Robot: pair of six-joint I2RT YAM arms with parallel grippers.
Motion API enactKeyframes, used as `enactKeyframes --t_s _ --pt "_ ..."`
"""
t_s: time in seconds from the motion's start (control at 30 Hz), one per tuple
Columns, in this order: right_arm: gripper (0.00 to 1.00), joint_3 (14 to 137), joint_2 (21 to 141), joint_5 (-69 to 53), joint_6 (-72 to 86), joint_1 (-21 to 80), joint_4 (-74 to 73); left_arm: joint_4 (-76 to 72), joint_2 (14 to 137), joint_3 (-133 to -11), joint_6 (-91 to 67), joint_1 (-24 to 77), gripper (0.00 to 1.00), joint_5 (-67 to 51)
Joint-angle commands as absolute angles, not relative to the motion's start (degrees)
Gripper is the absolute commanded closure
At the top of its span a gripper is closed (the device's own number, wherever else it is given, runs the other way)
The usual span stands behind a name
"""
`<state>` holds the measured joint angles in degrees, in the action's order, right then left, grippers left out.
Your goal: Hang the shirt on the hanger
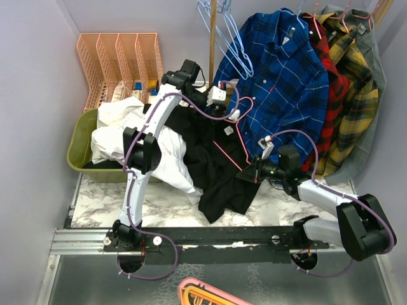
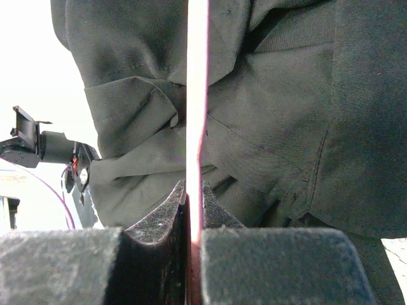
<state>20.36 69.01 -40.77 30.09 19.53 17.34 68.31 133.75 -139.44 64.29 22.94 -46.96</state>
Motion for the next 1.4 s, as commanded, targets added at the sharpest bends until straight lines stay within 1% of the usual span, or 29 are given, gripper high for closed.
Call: enactKeyframes --t_s 0.0,0.07,0.13,0.23,0.27,0.33,0.4,0.43,0.5,0.97,1.3,1.33,1.37 --pt "0.99 19.9 68.8 -41.2 28.7 20.3 21.0 66.4 135.3 -139.6 65.3 23.1 0.19 -47.4" --pt "0.99 20.0 69.2 -41.1 28.6 20.6 21.0 66.7 136.0 -139.6 65.8 23.6 0.17 -47.3" --pt "0.99 20.2 69.6 -40.7 28.4 21.0 20.9 67.4 136.5 -139.5 66.5 23.9 0.17 -47.4" --pt "0.99 20.5 70.0 -40.4 28.1 21.3 20.7 69.5 137.3 -139.3 68.3 24.4 0.26 -48.1" --pt "0.99 20.6 70.1 -40.4 28.1 21.4 20.8 70.7 137.5 -139.2 69.5 24.6 0.31 -48.4" --pt "0.99 20.7 70.1 -40.3 28.0 21.4 21.0 72.6 137.7 -138.7 71.7 24.9 0.44 -49.1" --pt "0.99 20.7 70.0 -40.1 27.9 21.5 21.2 72.7 137.7 -137.7 72.4 25.1 0.61 -49.7" --pt "0.99 20.7 70.0 -40.1 27.9 21.5 21.2 72.6 137.5 -137.3 72.6 25.1 0.67 -50.2" --pt "0.99 20.9 70.0 -39.9 27.8 21.6 21.2 72.6 137.2 -136.9 72.5 25.0 0.68 -51.0" --pt "0.99 24.3 72.9 -38.7 26.1 22.5 20.5 72.1 130.5 -134.5 71.3 28.0 0.67 -51.8" --pt "0.99 25.8 74.9 -38.8 25.7 22.8 21.1 70.9 130.2 -134.7 69.1 29.3 0.66 -51.1" --pt "0.99 25.8 75.0 -38.8 25.8 22.8 21.2 71.3 130.3 -134.7 69.4 29.3 0.67 -51.1" --pt "0.99 25.7 74.9 -38.8 25.9 22.9 21.4 72.0 130.4 -134.9 70.0 29.4 0.78 -51.1"
